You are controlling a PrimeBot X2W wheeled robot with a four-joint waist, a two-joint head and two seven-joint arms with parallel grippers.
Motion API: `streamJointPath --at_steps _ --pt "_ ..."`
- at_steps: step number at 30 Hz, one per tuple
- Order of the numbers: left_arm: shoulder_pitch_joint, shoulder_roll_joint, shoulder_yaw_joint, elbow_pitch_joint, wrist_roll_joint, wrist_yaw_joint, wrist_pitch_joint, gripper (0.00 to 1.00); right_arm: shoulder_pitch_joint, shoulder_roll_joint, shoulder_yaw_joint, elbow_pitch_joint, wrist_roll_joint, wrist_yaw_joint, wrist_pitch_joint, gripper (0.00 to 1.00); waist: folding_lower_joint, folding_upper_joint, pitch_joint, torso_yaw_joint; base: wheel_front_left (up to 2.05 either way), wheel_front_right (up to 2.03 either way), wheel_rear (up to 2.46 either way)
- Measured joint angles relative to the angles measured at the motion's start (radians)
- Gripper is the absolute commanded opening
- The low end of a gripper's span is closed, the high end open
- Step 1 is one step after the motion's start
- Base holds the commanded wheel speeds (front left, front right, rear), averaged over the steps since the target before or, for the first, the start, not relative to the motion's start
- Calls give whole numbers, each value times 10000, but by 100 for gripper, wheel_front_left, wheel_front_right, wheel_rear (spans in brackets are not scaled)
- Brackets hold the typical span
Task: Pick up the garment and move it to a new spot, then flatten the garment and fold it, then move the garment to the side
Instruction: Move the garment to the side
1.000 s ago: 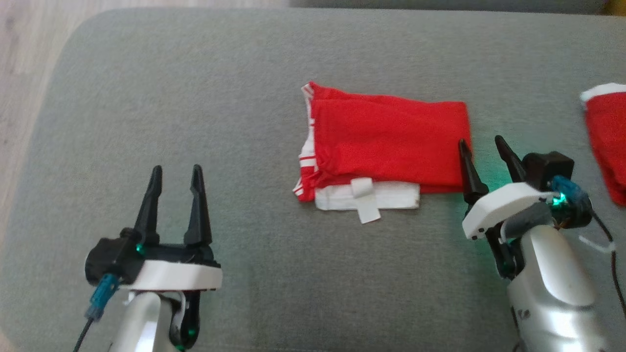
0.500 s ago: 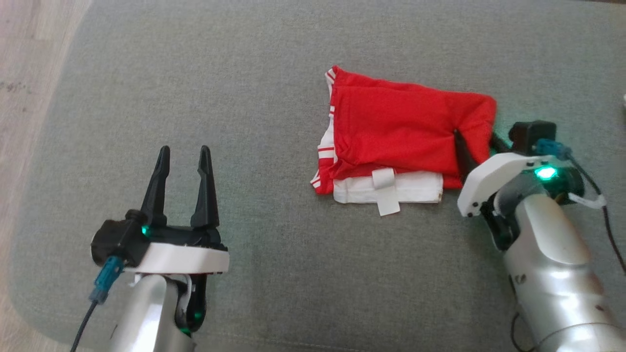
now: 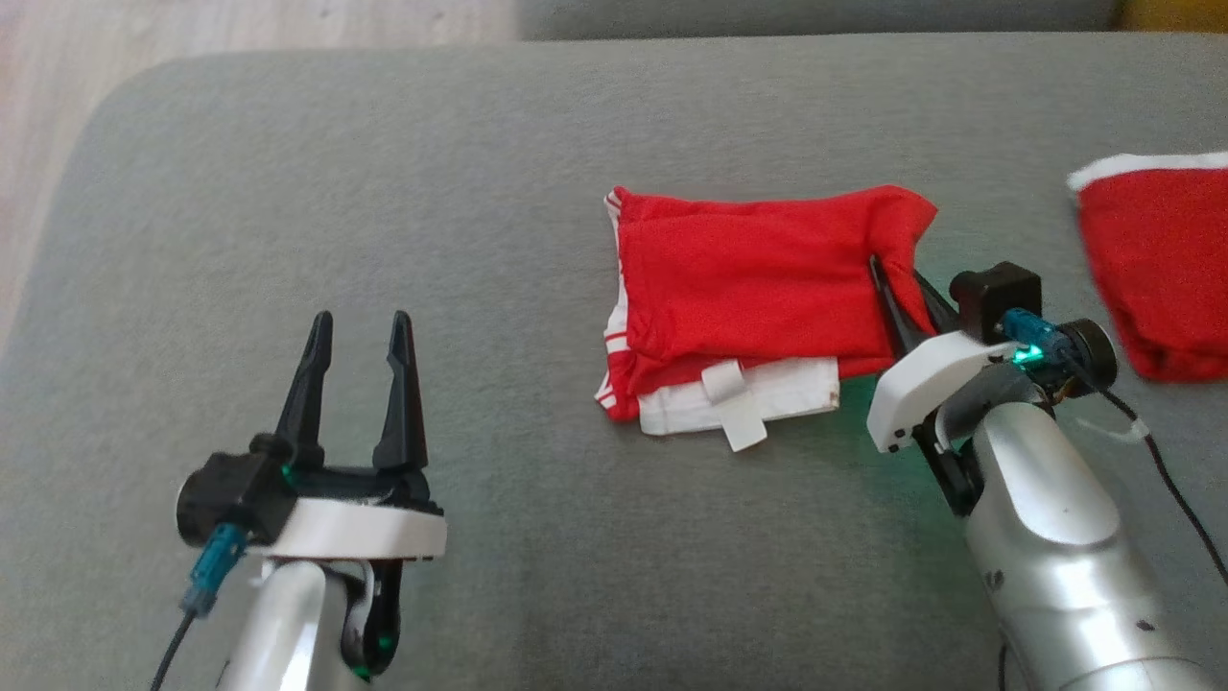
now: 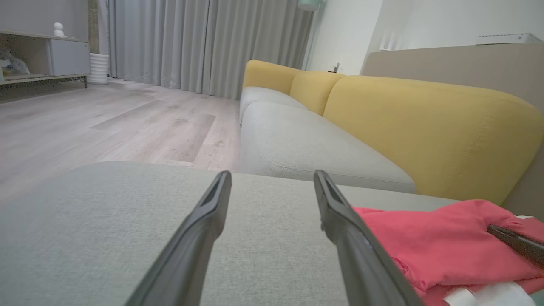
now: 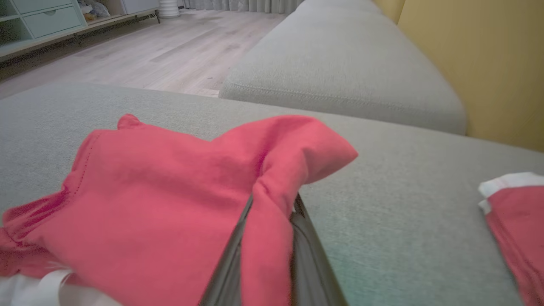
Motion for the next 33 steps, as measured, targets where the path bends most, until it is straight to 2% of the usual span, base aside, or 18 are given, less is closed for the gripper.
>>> streamJointPath --at_steps 5,8,10,17,23,33 --pt "229 0 115 -251 113 2 0 100 346 -42 222 -980 -1012 0 153 0 -1 0 -199 -676 0 0 0" --pt "226 2 142 -280 163 0 0 100 489 -299 558 -1605 -1225 0 485 0 0 0 -168 -1030 0 0 0" --pt "222 2 132 -297 174 -50 0 100 511 -709 788 -2075 -1266 0 709 0 0 0 -72 -1213 0 0 0" --pt "4 4 113 -378 337 -142 0 100 367 -2778 1091 -3264 -1108 0 1601 0 1 0 594 -1572 0 0 0" --pt "-628 2 113 -441 422 -257 0 100 -321 -4322 786 -3509 -853 0 2029 0 2 0 1346 -1684 0 0 0" --pt "-962 0 111 -380 424 -341 0 100 -1015 -5288 -437 -2959 -1166 0 2251 0 3 0 2096 -1512 0 0 0"
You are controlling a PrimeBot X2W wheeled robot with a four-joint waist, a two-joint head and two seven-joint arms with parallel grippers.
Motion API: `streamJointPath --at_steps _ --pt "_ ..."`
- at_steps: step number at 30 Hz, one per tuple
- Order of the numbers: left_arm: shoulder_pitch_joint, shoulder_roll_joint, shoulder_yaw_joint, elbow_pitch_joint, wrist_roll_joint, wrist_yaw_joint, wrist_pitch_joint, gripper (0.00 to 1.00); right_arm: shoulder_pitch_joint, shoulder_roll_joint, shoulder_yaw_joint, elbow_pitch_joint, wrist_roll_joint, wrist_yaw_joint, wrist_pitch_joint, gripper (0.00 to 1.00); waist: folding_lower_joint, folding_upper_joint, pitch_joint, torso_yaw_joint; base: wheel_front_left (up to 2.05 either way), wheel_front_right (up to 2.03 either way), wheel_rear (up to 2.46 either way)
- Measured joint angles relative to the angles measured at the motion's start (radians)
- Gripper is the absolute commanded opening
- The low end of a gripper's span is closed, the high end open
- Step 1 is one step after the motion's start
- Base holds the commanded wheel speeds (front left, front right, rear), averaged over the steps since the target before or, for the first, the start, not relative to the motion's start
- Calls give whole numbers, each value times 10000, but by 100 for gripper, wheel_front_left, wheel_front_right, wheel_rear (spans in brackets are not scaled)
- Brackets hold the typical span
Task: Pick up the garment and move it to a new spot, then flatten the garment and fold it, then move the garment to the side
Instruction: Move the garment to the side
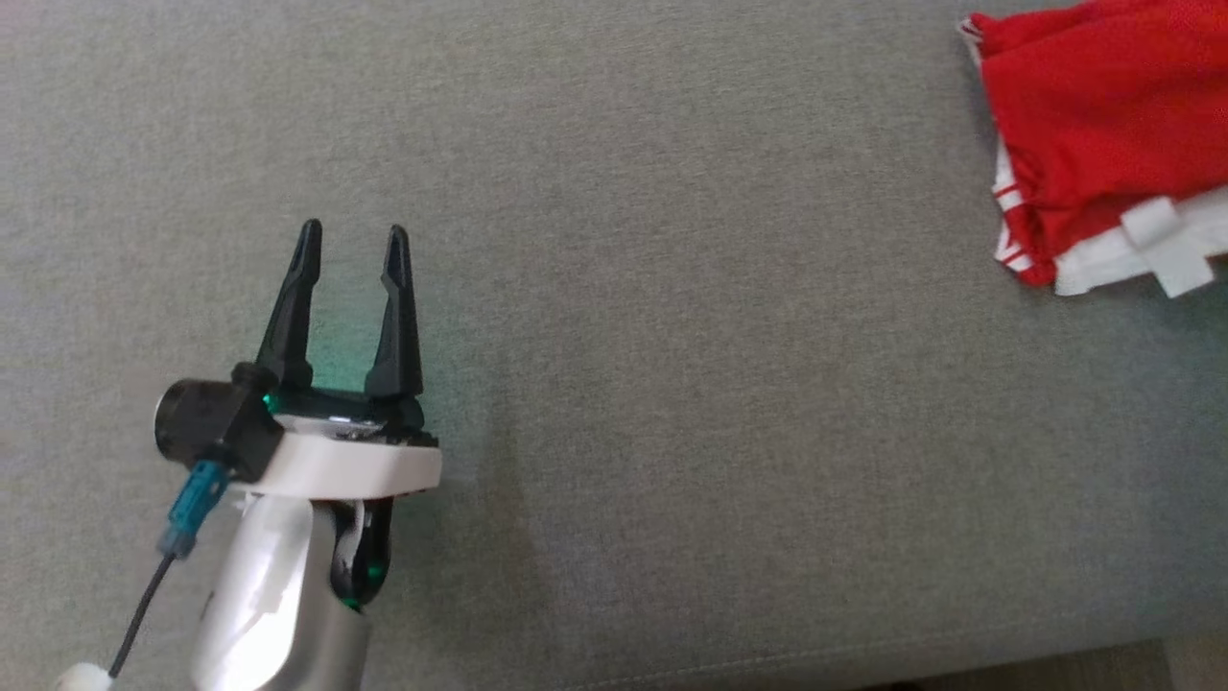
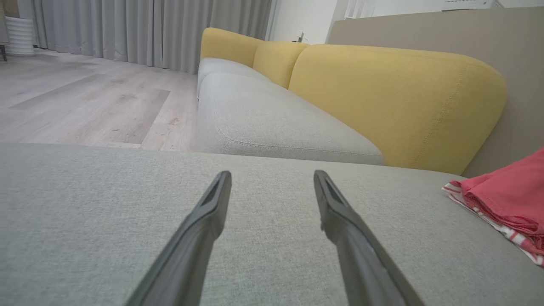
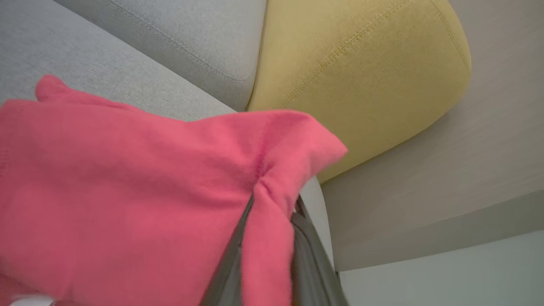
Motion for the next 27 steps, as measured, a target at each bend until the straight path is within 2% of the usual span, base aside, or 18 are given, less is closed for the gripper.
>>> streamJointPath --at_steps 12,13,14,15,22,27 --pt "-64 -2 107 8 0 -12 0 100 -10 -125 -825 155 -483 0 6 0 -2 0 182 144 0 0 0" --pt "-64 -2 111 8 0 -12 0 100 -10 -102 -915 128 -483 0 10 18 -2 0 192 143 0 0 0" --pt "-64 -2 113 12 0 -12 0 100 -10 -79 -989 84 -485 0 8 74 -2 0 195 144 0 0 0" --pt "-66 -2 113 31 0 -12 0 100 -7 88 -1198 6 -520 0 44 100 -2 0 181 150 0 0 0" --pt "-68 -2 165 140 -6 -12 0 100 -17 840 -1553 -1064 -451 0 79 100 -2 0 -152 163 0 0 0" --pt "-29 -4 366 151 -15 -13 0 100 -54 1881 -1108 -2002 -253 0 -121 100 -3 0 -672 135 0 0 0"
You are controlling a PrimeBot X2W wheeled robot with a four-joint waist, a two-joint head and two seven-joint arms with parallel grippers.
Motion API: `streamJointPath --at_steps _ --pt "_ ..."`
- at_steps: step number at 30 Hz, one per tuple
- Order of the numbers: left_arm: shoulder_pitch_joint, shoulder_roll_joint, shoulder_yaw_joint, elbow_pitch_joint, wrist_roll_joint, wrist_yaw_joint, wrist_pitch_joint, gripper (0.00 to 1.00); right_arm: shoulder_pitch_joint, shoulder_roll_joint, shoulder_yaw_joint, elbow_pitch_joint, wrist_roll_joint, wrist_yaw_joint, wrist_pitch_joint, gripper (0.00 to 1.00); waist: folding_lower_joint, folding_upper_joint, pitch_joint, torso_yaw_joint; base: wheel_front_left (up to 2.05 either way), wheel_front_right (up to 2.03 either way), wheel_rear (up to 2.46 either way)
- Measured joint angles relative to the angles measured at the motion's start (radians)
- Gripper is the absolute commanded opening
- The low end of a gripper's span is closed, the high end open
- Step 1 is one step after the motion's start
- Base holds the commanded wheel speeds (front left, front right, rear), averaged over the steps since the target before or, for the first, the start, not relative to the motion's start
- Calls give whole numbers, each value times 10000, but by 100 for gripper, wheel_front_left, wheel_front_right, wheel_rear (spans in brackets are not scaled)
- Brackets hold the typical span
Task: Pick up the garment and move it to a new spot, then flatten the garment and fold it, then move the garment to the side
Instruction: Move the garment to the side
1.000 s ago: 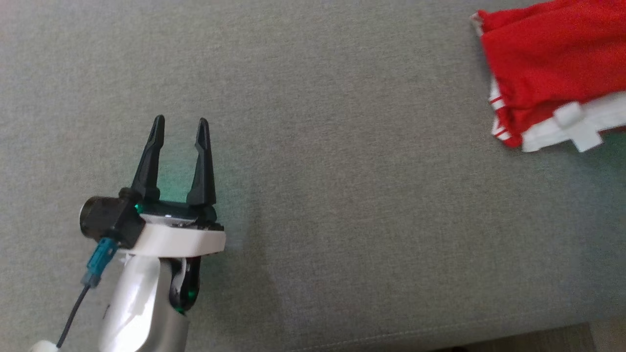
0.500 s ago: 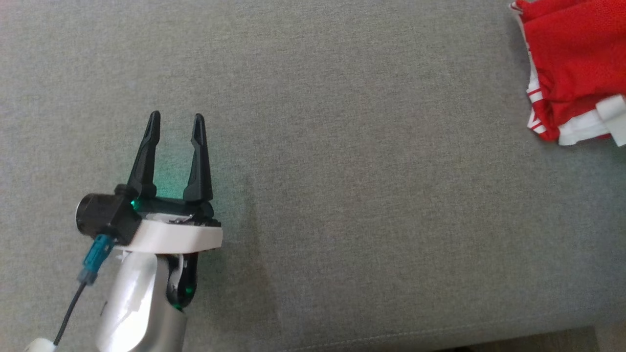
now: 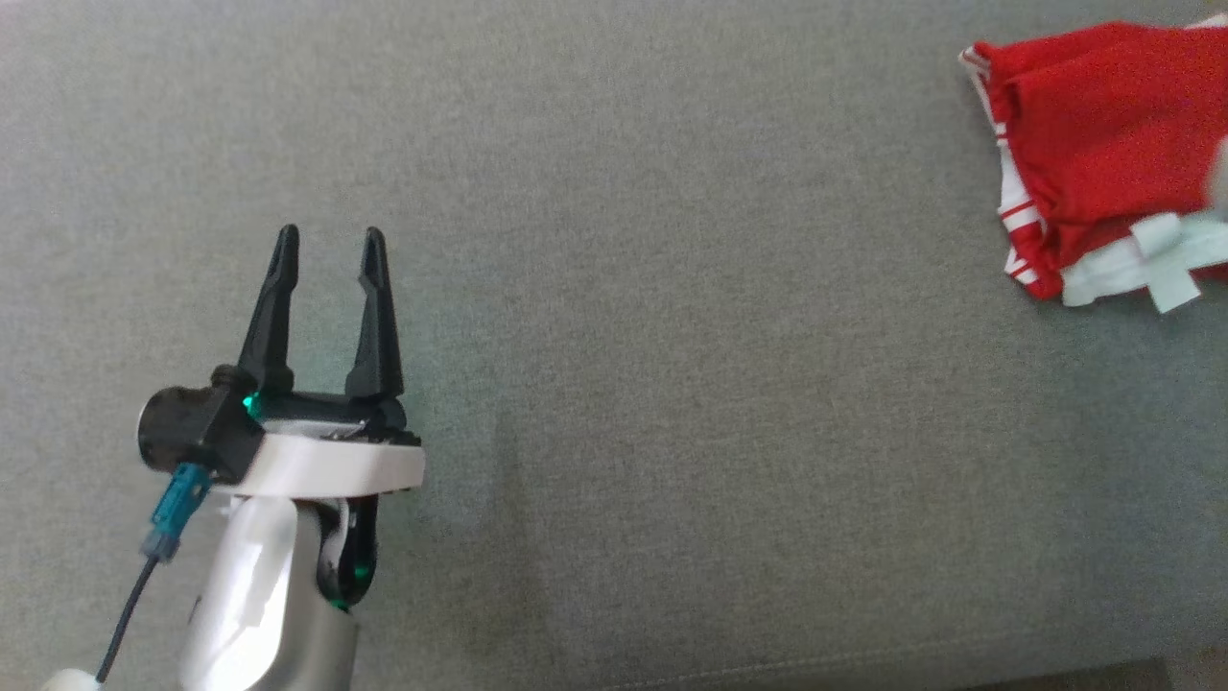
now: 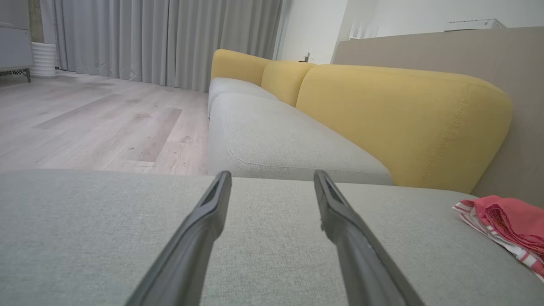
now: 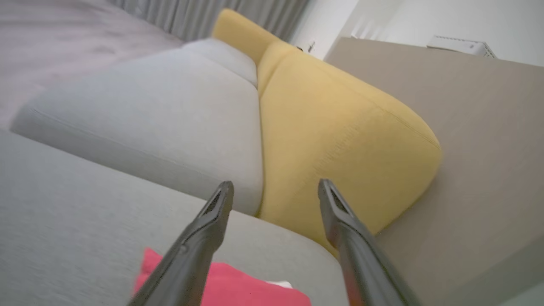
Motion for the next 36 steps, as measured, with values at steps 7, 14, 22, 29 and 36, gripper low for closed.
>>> streamJointPath --at_steps 7,14,22,29,36 --pt "409 2 109 -180 -6 4 0 100 193 1590 470 -884 786 0 -581 100 -1 0 -950 20 0 0 0" --pt "1265 4 125 -320 -104 19 0 100 1848 3279 598 -826 1747 0 -1325 100 -2 0 -1832 109 0 0 0" --pt "1714 8 130 -303 -268 33 0 100 3905 3432 1068 -219 2943 0 -2441 100 -2 0 -2303 323 0 0 0" --pt "1894 6 259 -267 -451 209 0 100 4462 3486 1338 343 3866 0 -3003 100 0 0 -2460 386 0 0 0" --pt "1894 6 311 -79 -616 384 0 100 4324 3492 1532 523 3921 0 -3172 100 0 1 -2504 364 0 0 0"
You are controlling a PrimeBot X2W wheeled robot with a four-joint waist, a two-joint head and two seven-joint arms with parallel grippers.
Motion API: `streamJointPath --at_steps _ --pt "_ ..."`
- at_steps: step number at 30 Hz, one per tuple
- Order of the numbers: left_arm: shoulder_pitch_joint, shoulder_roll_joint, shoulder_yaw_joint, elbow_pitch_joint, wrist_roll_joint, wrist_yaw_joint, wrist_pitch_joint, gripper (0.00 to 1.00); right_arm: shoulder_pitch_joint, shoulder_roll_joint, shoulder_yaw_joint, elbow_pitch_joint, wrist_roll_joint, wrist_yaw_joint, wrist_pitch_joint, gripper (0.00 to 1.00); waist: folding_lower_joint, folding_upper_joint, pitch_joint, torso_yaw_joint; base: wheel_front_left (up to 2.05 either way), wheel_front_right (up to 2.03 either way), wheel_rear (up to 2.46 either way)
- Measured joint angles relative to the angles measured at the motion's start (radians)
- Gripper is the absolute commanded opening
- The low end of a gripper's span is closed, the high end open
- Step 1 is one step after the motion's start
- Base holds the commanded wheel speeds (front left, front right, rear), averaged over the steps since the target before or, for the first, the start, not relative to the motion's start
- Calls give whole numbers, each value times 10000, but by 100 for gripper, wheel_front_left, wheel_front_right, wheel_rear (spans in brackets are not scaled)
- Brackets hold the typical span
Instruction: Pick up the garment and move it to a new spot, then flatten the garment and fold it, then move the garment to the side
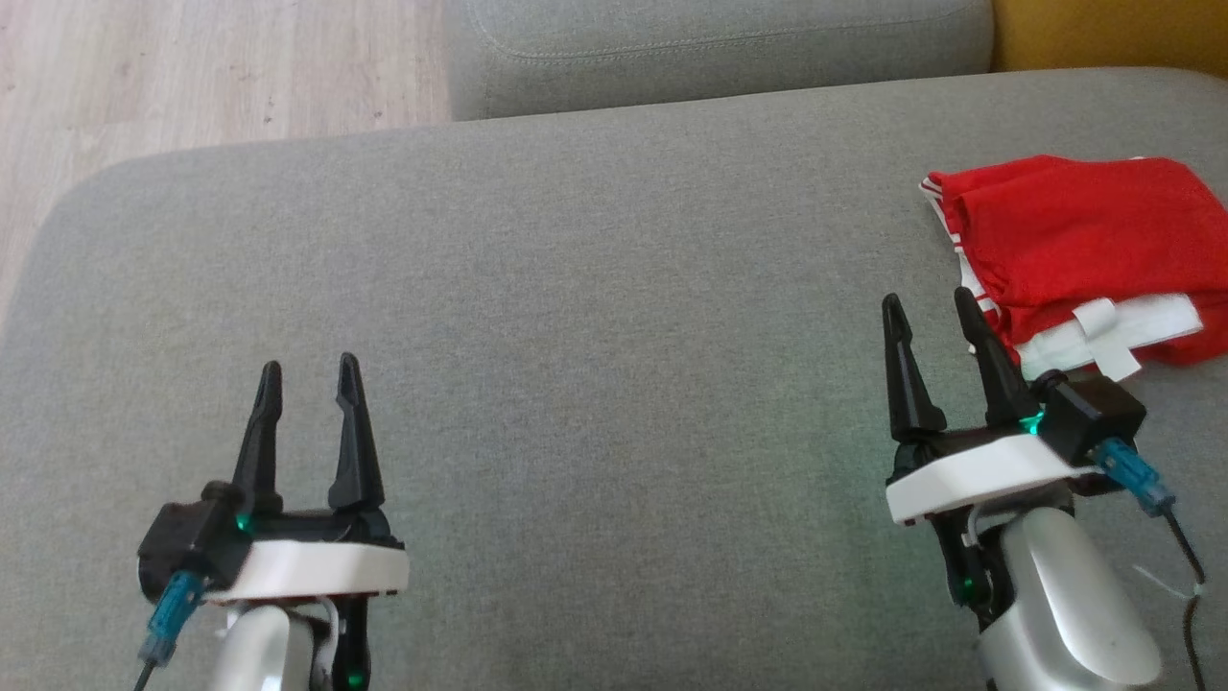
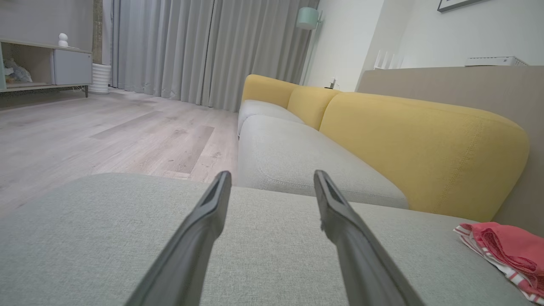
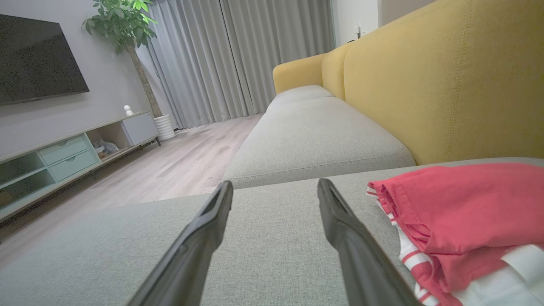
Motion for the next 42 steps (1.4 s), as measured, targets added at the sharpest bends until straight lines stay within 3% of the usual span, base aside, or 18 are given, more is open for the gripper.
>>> streamJointPath --at_steps 29,30,42 --pt "167 2 -157 163 -805 -15 0 100 0 0 109 276 -21 0 -75 100 0 0 -101 -40 0 0 0" --pt "167 0 -136 188 -846 -13 0 0 0 0 109 276 -13 0 -75 0 0 0 -96 -44 0 0 0" --pt "569 -6 -198 903 -1638 -17 278 0 753 35 29 840 859 0 136 0 0 0 -134 -7 0 0 0"
